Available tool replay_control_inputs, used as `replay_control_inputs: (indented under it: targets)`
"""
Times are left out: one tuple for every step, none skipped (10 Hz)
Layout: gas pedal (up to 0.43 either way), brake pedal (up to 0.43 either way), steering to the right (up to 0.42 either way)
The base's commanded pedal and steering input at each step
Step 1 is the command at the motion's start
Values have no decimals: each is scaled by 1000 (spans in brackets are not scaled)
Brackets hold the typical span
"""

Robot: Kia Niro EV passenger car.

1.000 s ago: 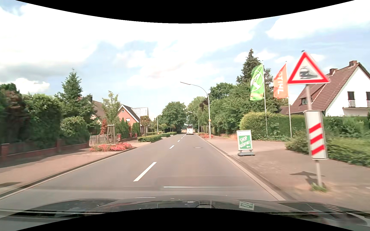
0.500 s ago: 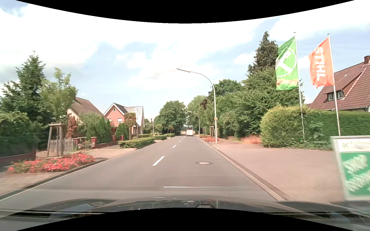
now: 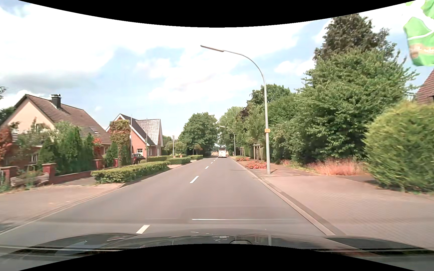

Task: Follow the waypoints while adhering to traffic rules and regulations

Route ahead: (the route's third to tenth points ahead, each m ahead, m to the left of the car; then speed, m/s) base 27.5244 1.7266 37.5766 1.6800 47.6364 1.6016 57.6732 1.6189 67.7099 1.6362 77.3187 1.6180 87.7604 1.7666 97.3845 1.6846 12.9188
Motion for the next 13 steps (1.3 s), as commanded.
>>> replay_control_inputs:
  targets:
    - [150,0,-1]
    - [150,0,-1]
    - [150,0,-1]
    - [150,0,-1]
    - [150,0,-1]
    - [150,0,-1]
    - [150,0,-1]
    - [150,0,-1]
    - [150,0,-1]
    - [150,0,-1]
    - [150,0,-1]
    - [150,0,-1]
    - [150,0,-1]
